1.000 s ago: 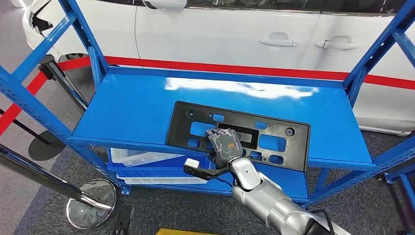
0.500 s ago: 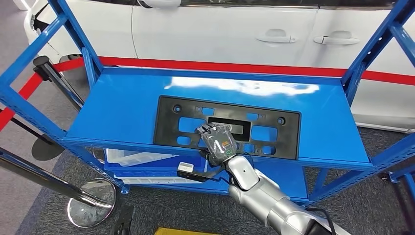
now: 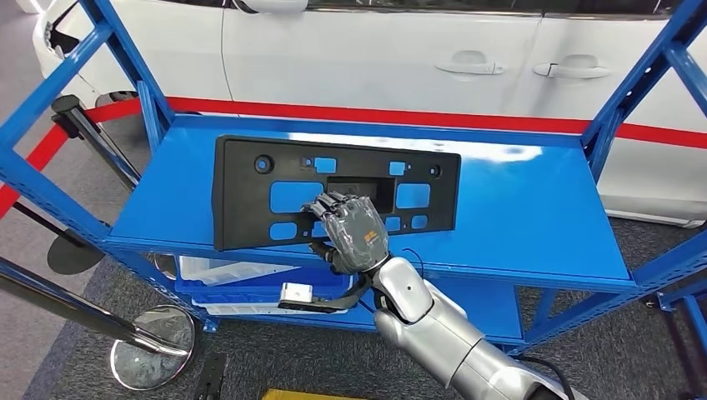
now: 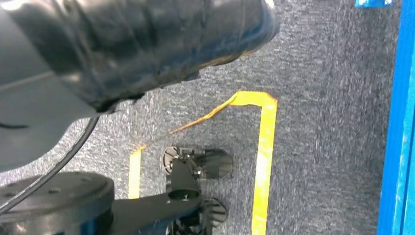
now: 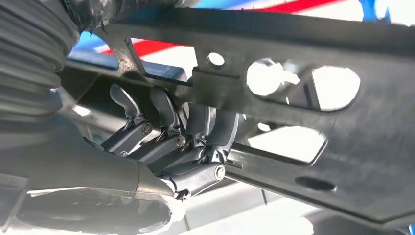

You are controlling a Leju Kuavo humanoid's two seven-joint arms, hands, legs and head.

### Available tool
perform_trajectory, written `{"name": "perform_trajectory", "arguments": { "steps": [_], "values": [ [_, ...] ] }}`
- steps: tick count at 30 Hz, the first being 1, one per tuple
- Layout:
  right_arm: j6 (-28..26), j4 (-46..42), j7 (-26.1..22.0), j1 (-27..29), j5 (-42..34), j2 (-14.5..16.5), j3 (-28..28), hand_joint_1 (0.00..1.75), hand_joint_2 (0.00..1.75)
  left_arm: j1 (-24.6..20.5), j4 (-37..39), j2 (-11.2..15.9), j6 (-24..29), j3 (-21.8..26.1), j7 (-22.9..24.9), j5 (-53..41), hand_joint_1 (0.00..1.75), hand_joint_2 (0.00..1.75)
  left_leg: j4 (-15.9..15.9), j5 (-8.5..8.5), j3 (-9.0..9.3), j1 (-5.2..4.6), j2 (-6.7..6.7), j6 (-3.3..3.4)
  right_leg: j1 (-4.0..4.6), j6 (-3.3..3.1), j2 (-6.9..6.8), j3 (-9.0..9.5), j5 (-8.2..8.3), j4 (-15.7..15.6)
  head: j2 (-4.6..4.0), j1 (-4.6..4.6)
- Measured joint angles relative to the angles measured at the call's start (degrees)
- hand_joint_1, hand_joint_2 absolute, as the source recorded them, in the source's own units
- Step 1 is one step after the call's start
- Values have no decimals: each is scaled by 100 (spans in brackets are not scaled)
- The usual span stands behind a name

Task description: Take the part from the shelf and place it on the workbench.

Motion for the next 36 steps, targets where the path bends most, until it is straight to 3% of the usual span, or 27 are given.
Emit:
{"name": "perform_trajectory", "arguments": {
  "steps": [2, 3, 4, 5, 6, 7, 8, 10, 14, 15, 17, 19, 20, 21, 22, 24, 26, 30, 31, 32, 34, 35, 36],
  "values": [
    [-2, -281, -9, 17, 8, -11, -70, 175, 175, -1, 0, -7, 11, -10, -13, 4, 0, 0, -80, 25, 59, 34, 13, 23, -3, 39, -10, -193, -258, 430, 0, 14],
    [-2, -413, -7, 26, 7, -20, -92, 164, 175, -2, 0, -6, 22, -13, -25, 5, 0, 0, -86, 21, 67, 34, 15, 37, -9, 54, -11, -368, -426, 783, 0, 17],
    [-2, -540, -4, 46, 1, -34, -104, 120, 131, -1, 0, -5, 38, -16, -39, 7, 0, 0, -80, 14, 68, 33, 16, 45, -20, 67, -12, -548, -557, 1131, 0, 20],
    [-2, -656, -2, 74, -22, -54, -105, 77, 87, 5, 0, -5, 56, -21, -60, 8, 0, 0, -69, 3, 69, 36, 16, 47, -34, 86, -13, -671, -589, 1350, 0, 21],
    [-2, -782, 1, 99, -68, -77, -105, 33, 44, 13, 0, -6, 74, -29, -84, 9, 0, 0, -51, -6, 71, 41, 14, 44, -51, 105, -14, -710, -517, 1382, 0, 21],
    [-2, -915, 4, 113, -144, -101, -105, 0, 0, 20, 0, -8, 89, -37, -107, 10, 0, 0, -18, -22, 71, 51, 11, 28, -70, 124, -16, -635, -339, 1187, 0, 23],
    [2, -1054, 7, 113, -255, -125, -103, 0, 0, 25, 0, -9, 99, -43, -127, 13, 0, 0, 30, -48, 68, 63, 6, 3, -91, 141, -18, -493, -124, 853, 0, 23],
    [24, -1337, -13, 90, -637, -172, -93, 0, 0, 19, 0, -10, 84, -50, -152, 29, 0, 0, 160, -102, 17, 56, -6, -65, -99, 137, -14, -230, 124, 277, 0, 24],
    [111, -1853, -167, 82, -1536, -264, -43, 0, 0, 29, 0, -5, -3, -56, -206, 50, 0, 0, 237, -112, -65, 50, -13, -175, -81, 1, 0, -214, 159, 128, 0, 10],
    [130, -1966, -219, 79, -1681, -280, -25, 0, 0, 33, 0, -3, -17, -57, -218, 51, 0, 0, 295, -185, -90, 55, -10, -202, -89, -42, -4, -225, 183, 120, 0, 3],
    [147, -2163, -348, 75, -1922, -304, 6, 0, 0, 31, 0, 0, -45, -60, -236, 51, 0, 0, 716, -539, -236, 66, -5, -250, -102, -121, -24, -264, 239, 103, 0, -22],
    [151, -2329, -507, 83, -2132, -342, 26, 0, 0, 31, 0, -1, -78, -71, -245, 48, 0, 0, 1401, -964, -445, 72, -4, -275, -81, -162, -36, -336, 296, 103, 0, -40],
    [156, -2409, -578, 92, -2200, -369, 38, 0, 0, 33, 0, -1, -90, -79, -244, 44, 0, 0, 1639, -1079, -495, 73, -4, -276, -68, -170, -38, -378, 329, 103, 0, -39],
    [168, -2491, -628, 103, -2231, -399, 51, 0, 0, 34, 0, 0, -102, -87, -241, 38, 0, 0, 1677, -1089, -442, 71, -5, -262, -56, -174, -38, -425, 368, 103, 0, -40],
    [184, -2570, -655, 112, -2233, -428, 63, 0, 0, 31, 0, 1, -110, -95, -238, 29, 0, 0, 1500, -1011, -281, 65, -5, -235, -44, -174, -36, -472, 410, 103, 0, -40],
    [228, -2751, -687, 123, -2256, -477, 78, 0, 0, 9, 0, 11, -117, -104, -226, 6, 0, 0, 722, -794, 249, 30, -5, -140, -31, -157, -33, -548, 501, 98, 0, -39],
    [254, -2905, -734, 127, -2361, -512, 83, 0, 0, -23, 0, 21, -116, -113, -215, -15, 0, 0, 175, -674, 569, -27, -1, -68, -33, -107, -41, -567, 582, 69, 0, -37],
    [267, -3040, -846, 157, -2611, -548, 91, 0, 0, -22, 0, 17, -104, -142, -201, -56, 0, 0, 40, -466, 515, -43, 7, 0, -39, 24, -54, -574, 753, -61, 0, -38],
    [272, -3067, -870, 169, -2663, -568, 94, 0, 0, -14, 0, 17, -95, -145, -195, -62, 0, 0, 1, -370, 464, -26, 22, 24, -35, 48, -51, -628, 666, -24, 0, -34],
    [281, -3102, -886, 181, -2699, -592, 96, 0, 0, -11, 0, 16, -81, -149, -191, -69, 0, 0, -36, -274, 398, -8, 39, 49, -32, 65, -48, -710, 463, 117, 0, -24],
    [305, -3194, -920, 209, -2744, -647, 101, 0, 0, -12, 0, 17, -47, -160, -184, -84, 0, 0, -59, -126, 228, 0, 59, 89, -42, 86, -48, -896, -168, 743, 0, -3],
    [317, -3229, -931, 225, -2751, -668, 103, 0, 0, -10, 0, 17, -32, -172, -181, -94, 0, 0, -56, -68, 142, -1, 61, 97, -44, 95, -48, -939, -367, 1087, 0, 8],
    [327, -3252, -938, 241, -2751, -686, 106, 0, 0, -7, 0, 17, -23, -188, -177, -102, 0, 0, -49, -12, 55, -2, 61, 97, -45, 104, -48, -919, -427, 1336, 0, 10]
  ]
}}
